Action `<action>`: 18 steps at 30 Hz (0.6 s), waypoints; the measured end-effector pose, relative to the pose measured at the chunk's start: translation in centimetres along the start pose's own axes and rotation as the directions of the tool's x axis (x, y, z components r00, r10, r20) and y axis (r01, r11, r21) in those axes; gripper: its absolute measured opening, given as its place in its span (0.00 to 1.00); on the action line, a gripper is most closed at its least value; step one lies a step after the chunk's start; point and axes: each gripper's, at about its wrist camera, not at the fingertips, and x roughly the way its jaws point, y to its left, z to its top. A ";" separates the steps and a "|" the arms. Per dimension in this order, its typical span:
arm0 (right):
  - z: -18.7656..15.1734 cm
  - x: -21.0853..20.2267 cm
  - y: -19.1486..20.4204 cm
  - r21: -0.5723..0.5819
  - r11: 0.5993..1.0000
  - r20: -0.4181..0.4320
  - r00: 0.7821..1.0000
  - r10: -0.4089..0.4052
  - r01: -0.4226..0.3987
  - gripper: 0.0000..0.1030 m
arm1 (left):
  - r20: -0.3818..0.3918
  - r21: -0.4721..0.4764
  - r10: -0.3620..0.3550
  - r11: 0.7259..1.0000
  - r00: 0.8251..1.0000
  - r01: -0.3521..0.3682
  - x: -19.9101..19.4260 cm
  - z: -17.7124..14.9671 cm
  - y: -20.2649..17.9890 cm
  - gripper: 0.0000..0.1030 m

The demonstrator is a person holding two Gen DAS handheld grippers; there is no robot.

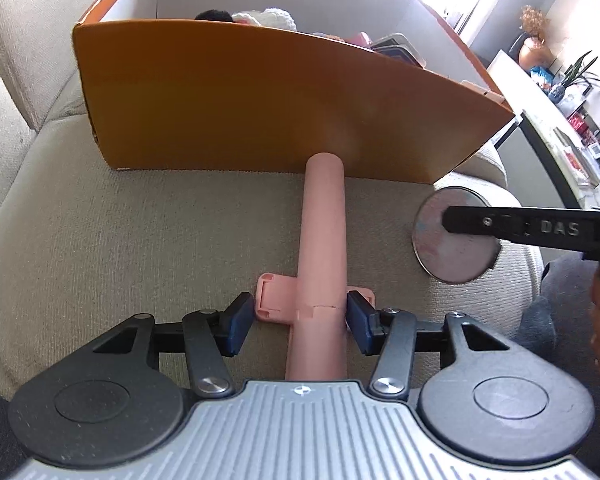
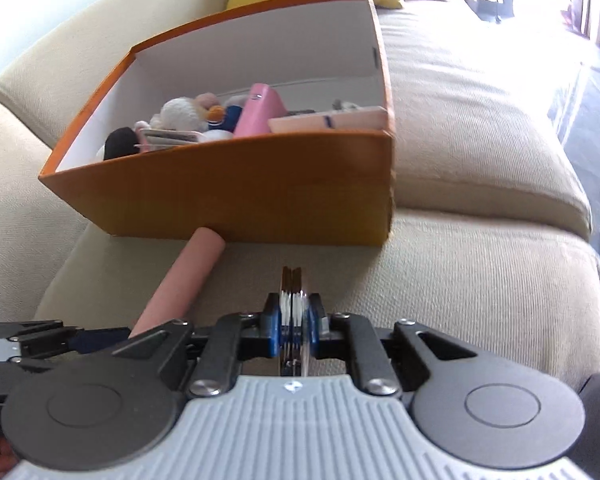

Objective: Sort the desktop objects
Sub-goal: 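Lift the compact mirror and pink roller and carry both over the shoebox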

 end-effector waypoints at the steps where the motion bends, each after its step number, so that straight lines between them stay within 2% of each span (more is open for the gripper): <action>1: 0.0 0.0 -0.2 0.008 1.000 0.001 1.000 0.006 -0.006 0.14 | 0.000 0.008 0.006 1.000 1.000 -0.006 0.1 0.0 -0.2 0.57; 7: -0.4 -0.1 -0.6 0.017 1.000 0.005 1.000 0.018 -0.018 0.14 | 0.015 0.075 0.058 0.995 0.998 -0.059 -0.3 -0.3 -1.4 0.55; 13: -0.6 -0.1 -0.8 0.033 0.999 0.006 1.000 0.030 -0.030 0.14 | 0.018 0.027 0.029 0.999 0.999 -0.029 -0.5 -0.3 -0.4 0.53; 18: -0.7 -0.2 -1.0 0.036 0.999 0.006 0.999 0.034 -0.034 0.14 | -0.005 0.057 0.050 0.997 0.999 -0.050 -0.2 -0.1 -0.9 0.57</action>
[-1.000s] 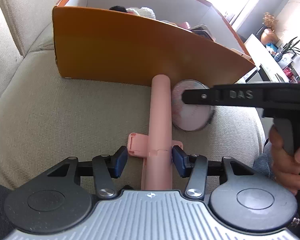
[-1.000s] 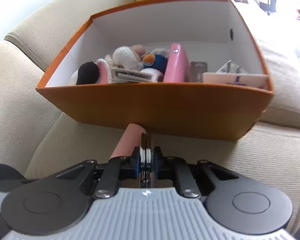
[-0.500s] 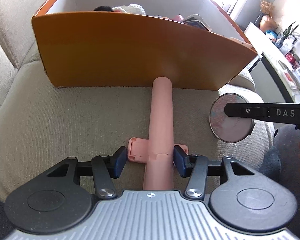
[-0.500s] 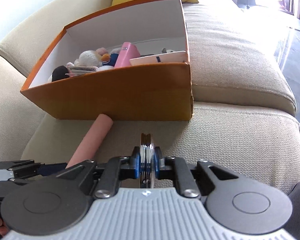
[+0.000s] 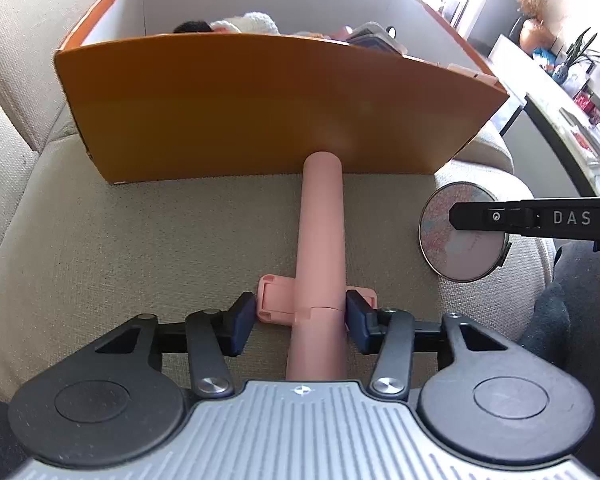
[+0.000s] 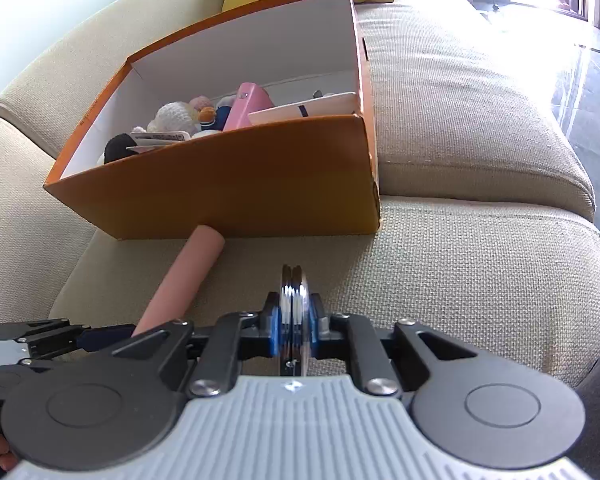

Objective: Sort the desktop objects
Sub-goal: 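Lift the compact mirror and pink roller and carry both over the shoebox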

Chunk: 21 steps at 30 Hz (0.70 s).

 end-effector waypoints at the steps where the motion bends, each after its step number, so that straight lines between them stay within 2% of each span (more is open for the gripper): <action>1: 0.0 0.0 0.0 0.000 1.000 0.000 1.000 -0.001 0.001 0.14 | -0.017 -0.005 -0.003 1.000 1.000 0.003 0.2 0.2 0.1 0.57; 3: 0.0 0.0 0.0 -0.001 1.000 -0.001 1.000 0.000 0.000 0.14 | -0.039 -0.009 -0.020 1.000 0.999 0.020 0.8 0.2 0.4 0.63; 7: -0.1 0.1 0.0 0.003 1.000 -0.001 1.000 0.001 -0.001 0.14 | -0.052 -0.041 -0.049 0.998 0.997 0.047 1.2 0.5 1.0 0.62; 8: -0.1 0.1 0.0 0.002 1.000 -0.001 1.000 0.001 -0.001 0.14 | -0.048 -0.054 -0.056 0.997 0.997 0.053 1.2 0.5 1.2 0.58; 12: -0.1 0.2 0.2 -0.007 1.000 0.000 1.000 0.001 -0.001 0.14 | -0.015 -0.049 -0.047 0.998 0.999 0.046 0.8 0.3 1.1 0.55; 21: 0.0 -1.2 0.5 -0.034 0.999 0.013 1.000 -0.009 0.009 0.14 | 0.042 -0.066 -0.025 0.997 0.999 0.027 -1.4 -0.2 0.7 0.53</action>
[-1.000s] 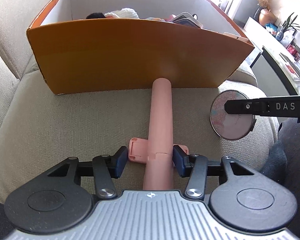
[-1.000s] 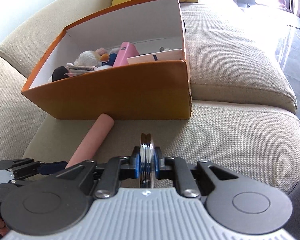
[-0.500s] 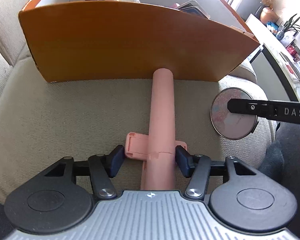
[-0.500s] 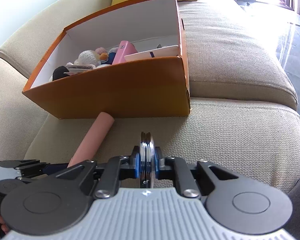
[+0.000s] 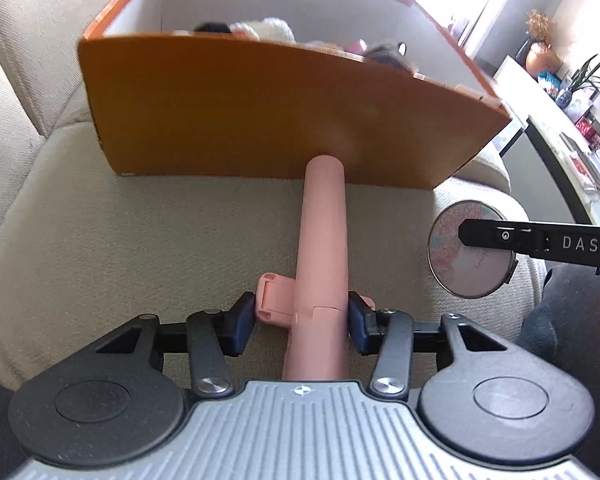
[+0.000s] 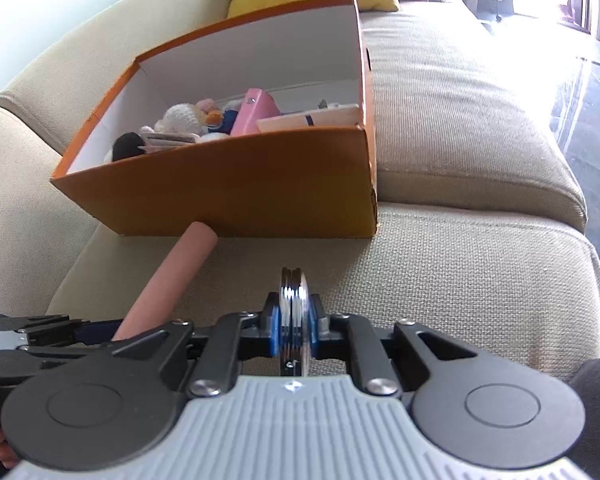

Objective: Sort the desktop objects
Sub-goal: 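Lift the compact mirror and pink roller and carry both over the shoebox, then lower the compact mirror into the shoebox and open the right gripper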

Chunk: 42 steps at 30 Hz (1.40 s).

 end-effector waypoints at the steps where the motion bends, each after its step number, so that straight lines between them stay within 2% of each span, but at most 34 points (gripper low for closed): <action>1: 0.1 -0.3 0.1 -0.001 1.000 0.002 1.000 0.005 -0.005 0.14 | 0.010 0.000 -0.002 1.000 1.000 0.002 -0.4 0.1 -0.1 0.53; 12: 2.3 -6.2 1.6 -0.062 0.994 0.041 0.994 0.097 -0.094 0.14 | 0.084 0.031 -0.090 0.996 0.992 0.088 -6.7 1.0 -1.0 0.53; 16: 4.4 -8.1 2.0 -0.095 0.990 0.060 0.992 0.112 -0.106 0.14 | 0.119 0.041 -0.110 0.994 0.987 0.106 -8.9 2.0 -1.1 0.53; 22: 9.1 -8.9 2.8 -0.175 0.982 0.087 0.993 0.085 -0.069 0.14 | 0.189 0.073 -0.132 0.990 0.973 0.120 -11.7 5.3 -1.4 0.53; 27: 14.0 -6.1 2.6 -0.211 0.977 0.057 0.998 0.032 -0.019 0.14 | 0.232 0.119 -0.100 0.990 0.967 0.074 -11.9 9.1 -1.9 0.54; 32: 17.6 -0.8 2.7 -0.260 0.965 -0.008 0.999 -0.049 0.046 0.14 | 0.230 0.141 -0.087 0.988 0.969 0.056 -10.0 12.4 -2.4 0.54; 36: 19.5 3.6 3.1 -0.297 0.951 -0.072 0.991 -0.109 0.083 0.14 | 0.214 0.144 -0.077 0.988 0.974 0.047 -7.9 14.2 -1.9 0.54; 42: 21.1 9.3 4.7 -0.449 0.877 -0.102 0.965 -0.242 0.172 0.14 | 0.180 0.128 -0.066 0.991 0.981 0.043 -5.0 15.1 -0.1 0.54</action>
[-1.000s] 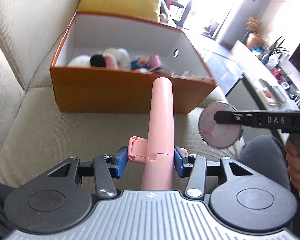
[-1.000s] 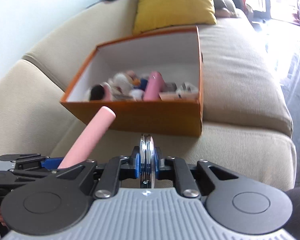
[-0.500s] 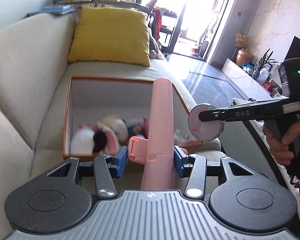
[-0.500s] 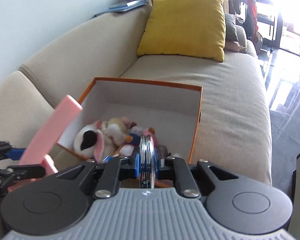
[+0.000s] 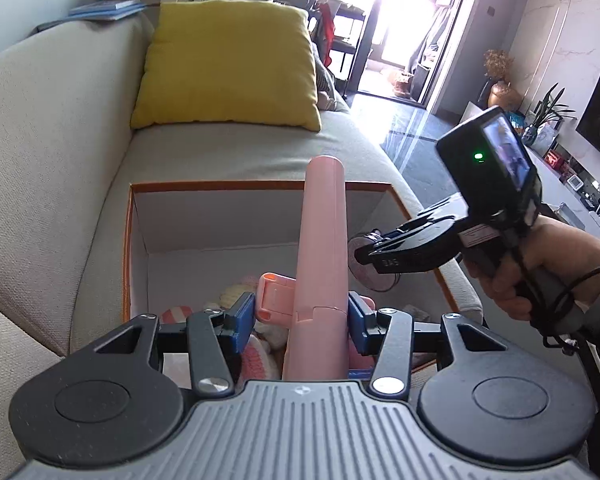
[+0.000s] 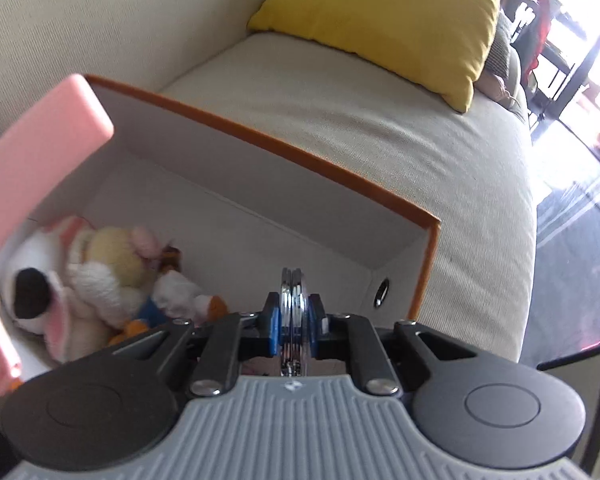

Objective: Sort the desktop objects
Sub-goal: 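Lower the compact mirror into the shoebox and open the right gripper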

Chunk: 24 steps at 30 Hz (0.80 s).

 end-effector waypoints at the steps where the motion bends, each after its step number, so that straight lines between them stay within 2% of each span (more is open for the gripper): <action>1: 0.2 0.7 0.3 -0.031 0.999 -0.011 1.000 -0.018 0.018 0.14 | -0.005 -0.004 0.001 1.000 1.000 -0.002 0.4 0.0 0.3 0.54; 6: 0.2 3.4 2.2 -0.196 0.974 -0.046 0.991 -0.128 0.117 0.14 | -0.025 -0.020 0.007 1.000 1.000 -0.008 1.6 0.3 2.0 0.54; 9: -0.2 4.1 2.7 -0.248 0.962 -0.079 0.988 -0.134 0.111 0.15 | -0.028 -0.028 0.006 1.000 1.000 -0.007 2.1 0.6 2.6 0.54; 14: 0.0 3.6 1.7 -0.174 0.984 -0.110 0.992 -0.060 0.040 0.22 | -0.035 -0.022 0.012 1.000 0.999 -0.012 2.9 1.2 3.0 0.54; 19: 0.0 3.2 0.7 -0.102 0.994 -0.131 0.991 0.012 -0.026 0.28 | -0.026 0.063 0.030 0.998 0.999 -0.028 3.3 1.7 1.9 0.54; 24: -0.4 2.8 0.1 -0.077 0.996 -0.125 0.992 0.035 -0.045 0.29 | -0.026 0.081 0.040 0.996 0.999 -0.038 3.2 2.0 1.2 0.54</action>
